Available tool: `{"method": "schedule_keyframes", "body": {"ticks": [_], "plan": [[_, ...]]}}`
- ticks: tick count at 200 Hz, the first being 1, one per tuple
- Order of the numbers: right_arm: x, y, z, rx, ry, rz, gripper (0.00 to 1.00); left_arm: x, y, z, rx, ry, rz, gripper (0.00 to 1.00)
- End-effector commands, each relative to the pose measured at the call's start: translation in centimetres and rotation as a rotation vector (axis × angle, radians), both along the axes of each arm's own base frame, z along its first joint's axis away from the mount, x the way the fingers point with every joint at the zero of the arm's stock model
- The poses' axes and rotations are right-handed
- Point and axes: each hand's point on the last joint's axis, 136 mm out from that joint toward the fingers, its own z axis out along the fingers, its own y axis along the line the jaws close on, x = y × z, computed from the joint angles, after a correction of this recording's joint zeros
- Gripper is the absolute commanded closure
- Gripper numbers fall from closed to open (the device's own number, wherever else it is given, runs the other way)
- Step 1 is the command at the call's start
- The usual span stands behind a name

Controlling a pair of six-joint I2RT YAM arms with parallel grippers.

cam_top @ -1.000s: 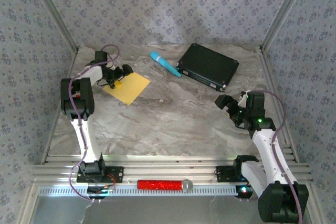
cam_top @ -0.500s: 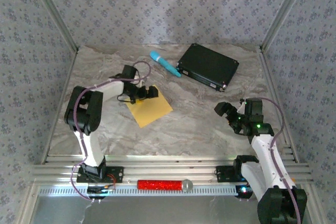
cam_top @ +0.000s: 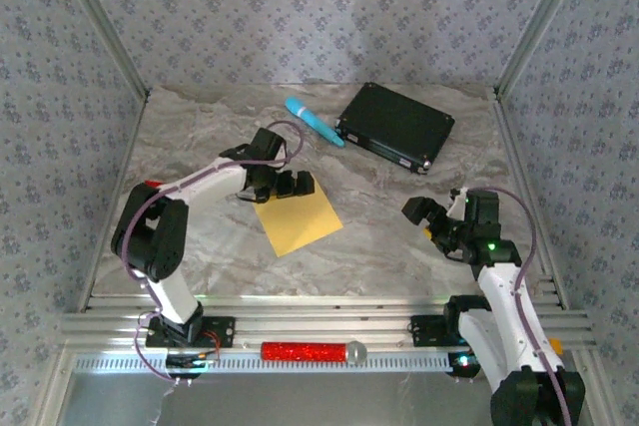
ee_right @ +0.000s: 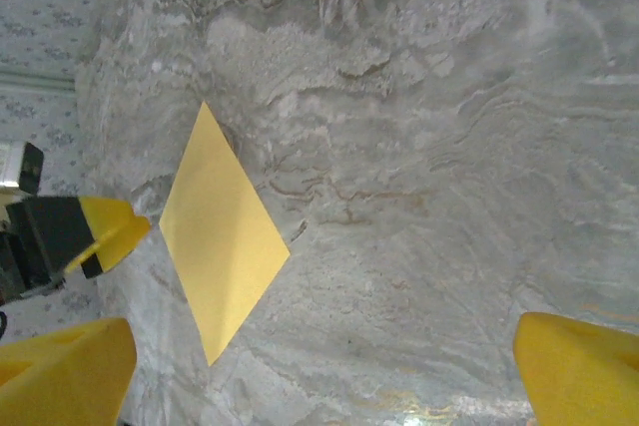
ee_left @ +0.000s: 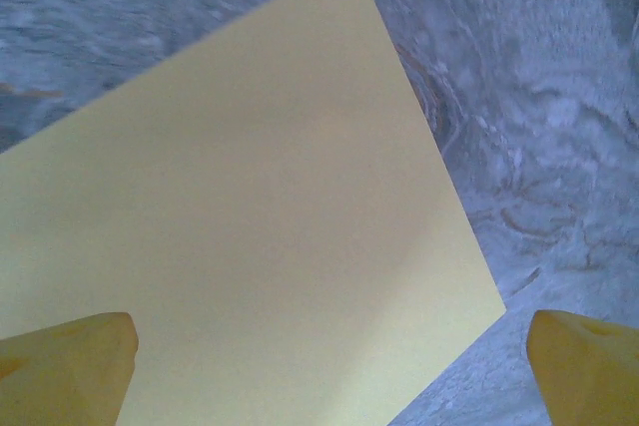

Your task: Fold a paper plane with a square sheet of paper (pick it up from the middle)

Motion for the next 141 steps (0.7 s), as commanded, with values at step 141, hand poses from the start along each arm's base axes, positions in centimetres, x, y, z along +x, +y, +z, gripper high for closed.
{"method": "schedule_keyframes", "body": {"ticks": [141], "plan": [[0.0, 0.3, -0.7, -0.080, 0.081, 0.061, 0.01, -2.7, -2.3, -6.0, 0.163, 0.150, -0.064, 0.01]]}}
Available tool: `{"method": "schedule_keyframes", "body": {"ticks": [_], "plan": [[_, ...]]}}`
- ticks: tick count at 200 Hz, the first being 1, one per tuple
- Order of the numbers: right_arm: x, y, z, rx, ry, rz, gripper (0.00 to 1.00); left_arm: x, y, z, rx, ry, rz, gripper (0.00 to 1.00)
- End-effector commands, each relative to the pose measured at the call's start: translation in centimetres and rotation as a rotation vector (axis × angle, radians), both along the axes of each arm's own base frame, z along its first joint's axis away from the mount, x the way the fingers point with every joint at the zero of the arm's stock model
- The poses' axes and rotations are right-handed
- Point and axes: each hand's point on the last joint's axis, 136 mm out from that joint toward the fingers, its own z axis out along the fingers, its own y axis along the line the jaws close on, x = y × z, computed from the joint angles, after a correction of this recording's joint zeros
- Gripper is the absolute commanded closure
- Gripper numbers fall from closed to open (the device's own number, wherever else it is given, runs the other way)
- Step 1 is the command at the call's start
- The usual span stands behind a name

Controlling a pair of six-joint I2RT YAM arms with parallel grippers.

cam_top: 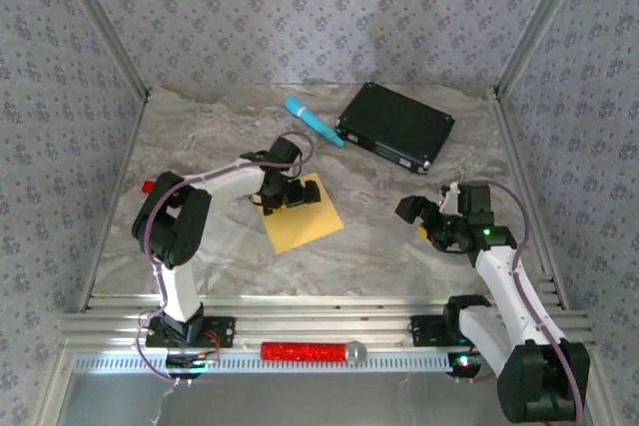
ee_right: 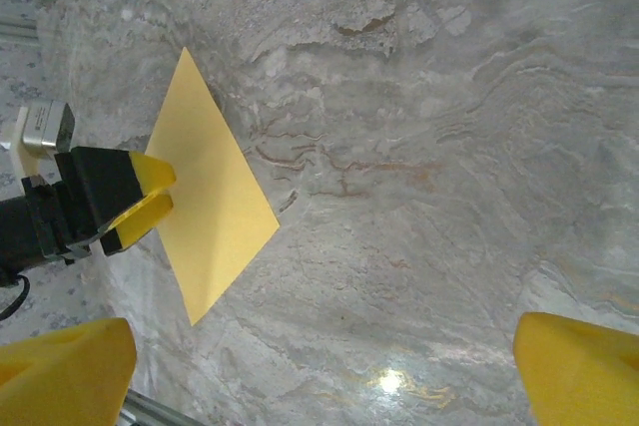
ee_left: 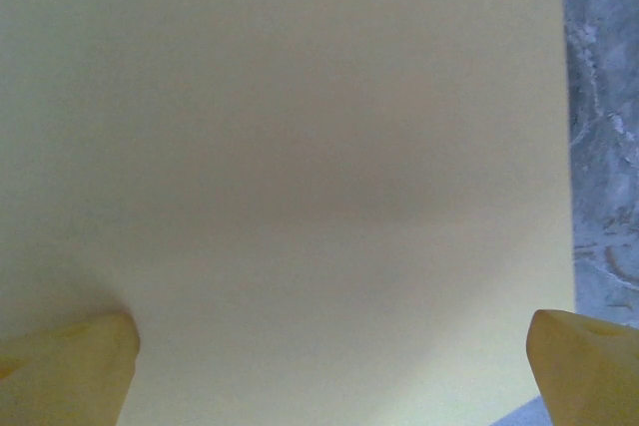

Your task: Fold a paper plane with a square sheet of paper (pick it up from the middle)

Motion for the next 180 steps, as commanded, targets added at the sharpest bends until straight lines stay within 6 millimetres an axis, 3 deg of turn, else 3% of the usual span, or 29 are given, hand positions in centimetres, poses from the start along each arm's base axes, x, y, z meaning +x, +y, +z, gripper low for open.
{"method": "schedule_keyframes", "body": {"ticks": [1, 56, 83, 119, 141, 180], "plan": [[-0.3, -0.5, 0.3, -0.045, 0.000, -0.007, 0.01, -1.7, -0.9, -1.3, 0.054, 0.030, -0.138, 0.01], [-1.0, 0.8, 0.5, -0.004, -0.013, 0.049, 0.01, -5.0, -4.2, -1.9, 0.091, -0.017, -0.543, 0.03], [-1.1, 1.3, 0.5, -0.003, -0.014, 0.073, 0.01, -5.3, -4.6, -0.7, 0.101, -0.092, -0.667, 0.04], [-1.0, 2.0, 0.6, -0.015, -0.028, 0.102, 0.01, -3.5, -4.7, 2.1, 0.110, -0.134, -0.563, 0.01], [-0.7, 2.4, 0.9, -0.030, -0.031, 0.116, 0.01, -2.3, -4.7, 4.0, 0.098, -0.148, -0.373, 0.00], [-0.5, 2.2, 0.6, -0.089, 0.001, 0.102, 0.01, -2.2, -2.4, 3.9, 0.225, -0.074, -0.157, 0.01]]}}
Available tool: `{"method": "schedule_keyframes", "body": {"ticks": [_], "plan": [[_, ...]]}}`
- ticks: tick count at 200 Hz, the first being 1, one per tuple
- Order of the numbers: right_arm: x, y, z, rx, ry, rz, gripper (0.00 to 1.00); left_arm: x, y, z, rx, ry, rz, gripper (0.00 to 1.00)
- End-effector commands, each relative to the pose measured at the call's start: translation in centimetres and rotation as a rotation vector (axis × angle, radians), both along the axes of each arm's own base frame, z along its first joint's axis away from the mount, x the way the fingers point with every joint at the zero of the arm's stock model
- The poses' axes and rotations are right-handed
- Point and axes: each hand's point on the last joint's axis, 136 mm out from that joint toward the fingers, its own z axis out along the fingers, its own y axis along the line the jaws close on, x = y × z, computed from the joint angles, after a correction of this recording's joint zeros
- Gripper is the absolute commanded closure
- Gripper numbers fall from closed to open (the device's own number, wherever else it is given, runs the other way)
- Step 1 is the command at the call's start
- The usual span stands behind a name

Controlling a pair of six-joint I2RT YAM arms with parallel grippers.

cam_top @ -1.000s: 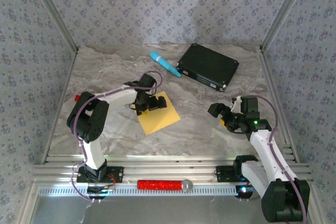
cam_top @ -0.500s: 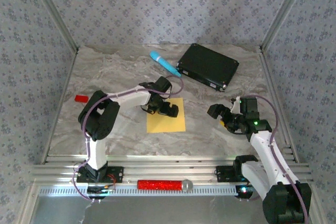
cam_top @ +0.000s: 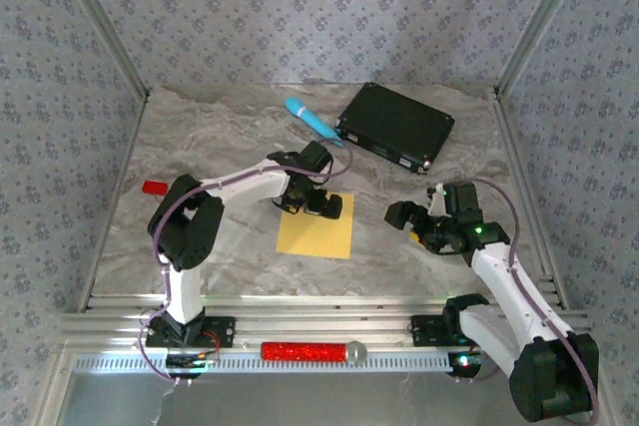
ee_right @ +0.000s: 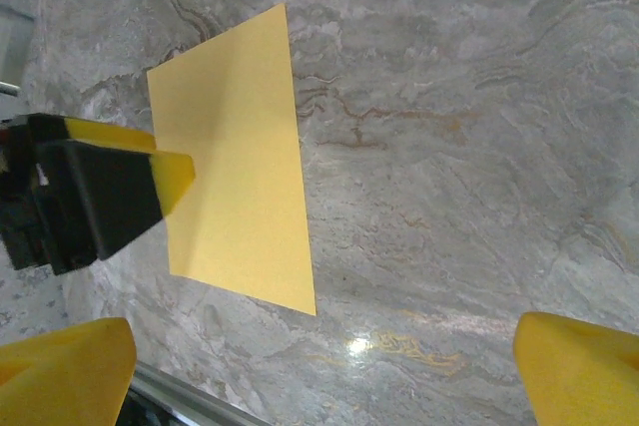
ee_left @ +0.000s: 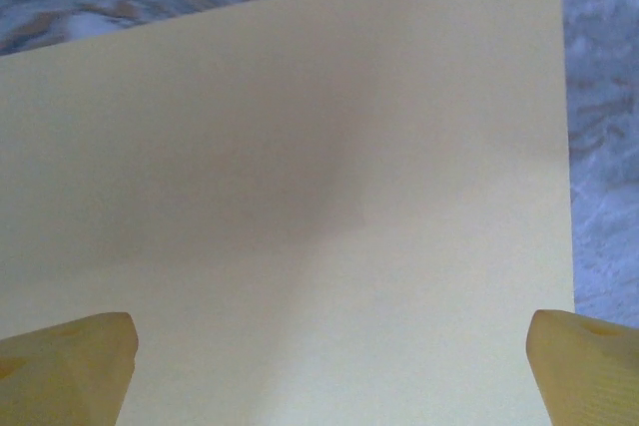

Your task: Fold a paper plane with a square sheet of paper (pick it up from the middle)

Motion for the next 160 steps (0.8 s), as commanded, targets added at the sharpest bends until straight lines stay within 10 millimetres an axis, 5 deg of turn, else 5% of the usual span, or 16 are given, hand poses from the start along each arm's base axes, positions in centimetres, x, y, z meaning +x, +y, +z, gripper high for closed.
{"method": "schedule_keyframes", "body": {"ticks": [1, 160], "plan": [[0.6, -0.4, 0.9, -0.051, -0.021, -0.011, 0.01, 0.2, 2.4, 1.5, 0.096, 0.004, 0.195, 0.01], [0.3, 0.3, -0.1, -0.096, 0.067, 0.027, 0.01, -0.9, 0.2, -2.3, 0.179, 0.080, 0.229, 0.00]]}}
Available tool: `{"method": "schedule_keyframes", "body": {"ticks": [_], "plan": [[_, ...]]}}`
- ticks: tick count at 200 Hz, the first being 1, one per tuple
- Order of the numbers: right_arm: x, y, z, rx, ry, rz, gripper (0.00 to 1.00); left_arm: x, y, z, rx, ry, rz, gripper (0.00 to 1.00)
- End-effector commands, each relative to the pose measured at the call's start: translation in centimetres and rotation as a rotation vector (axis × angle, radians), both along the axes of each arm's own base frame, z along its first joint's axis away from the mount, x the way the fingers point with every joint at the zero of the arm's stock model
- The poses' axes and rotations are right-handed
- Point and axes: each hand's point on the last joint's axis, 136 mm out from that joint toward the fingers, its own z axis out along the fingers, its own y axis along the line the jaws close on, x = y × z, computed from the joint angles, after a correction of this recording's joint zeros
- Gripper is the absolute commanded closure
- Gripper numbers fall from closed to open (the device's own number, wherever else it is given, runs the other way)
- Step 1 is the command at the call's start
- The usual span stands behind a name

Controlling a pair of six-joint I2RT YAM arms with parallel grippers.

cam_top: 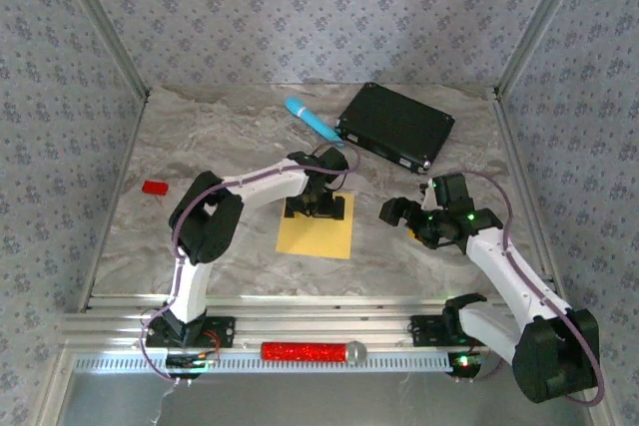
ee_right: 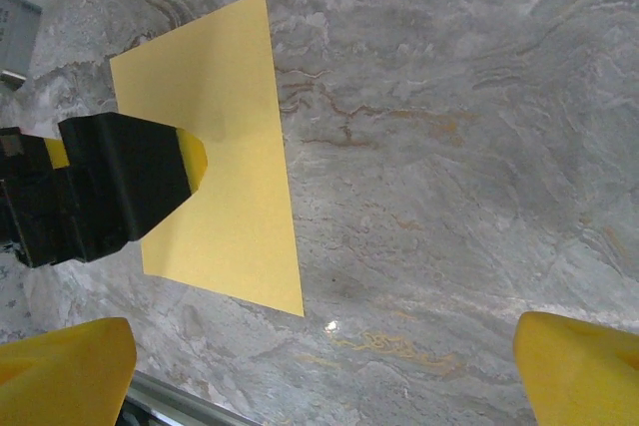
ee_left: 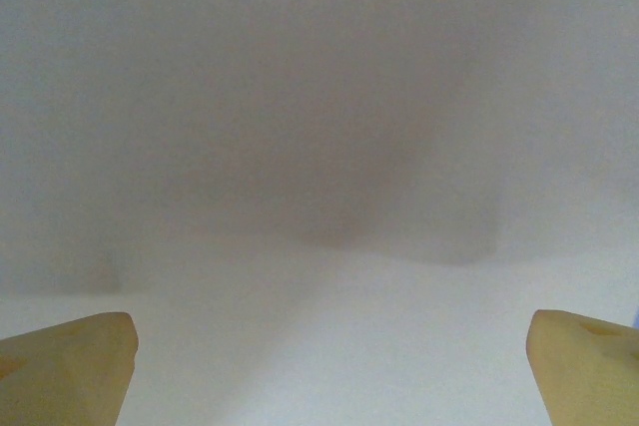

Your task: Fold a paper plane with a square sheet of paper (pick it up from the middle)

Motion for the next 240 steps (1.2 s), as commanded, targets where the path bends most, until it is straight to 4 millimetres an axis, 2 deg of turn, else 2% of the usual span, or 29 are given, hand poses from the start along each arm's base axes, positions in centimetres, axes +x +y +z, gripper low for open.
{"method": "schedule_keyframes", "body": {"ticks": [1, 86, 132, 191, 240], "plan": [[-0.1, -0.3, 0.4, -0.030, 0.003, 0.005, 0.01, 0.0, 0.4, -0.1, 0.036, 0.008, 0.028, 0.00], [-0.4, -0.5, 0.1, -0.040, 0.012, -0.002, 0.01, -0.6, 0.8, -2.1, 0.074, 0.044, 0.040, 0.00], [-1.1, -1.0, -0.6, -0.071, 0.048, -0.009, 0.01, -1.4, 1.6, -4.0, 0.129, 0.075, 0.018, 0.00], [-1.1, -1.5, -0.4, -0.097, 0.057, -0.025, 0.01, -2.4, 2.7, -6.1, 0.203, 0.103, 0.004, 0.00], [-1.1, -1.8, -0.5, -0.107, 0.064, -0.039, 0.01, -2.9, 2.4, -7.1, 0.201, 0.121, -0.009, 0.01]]}}
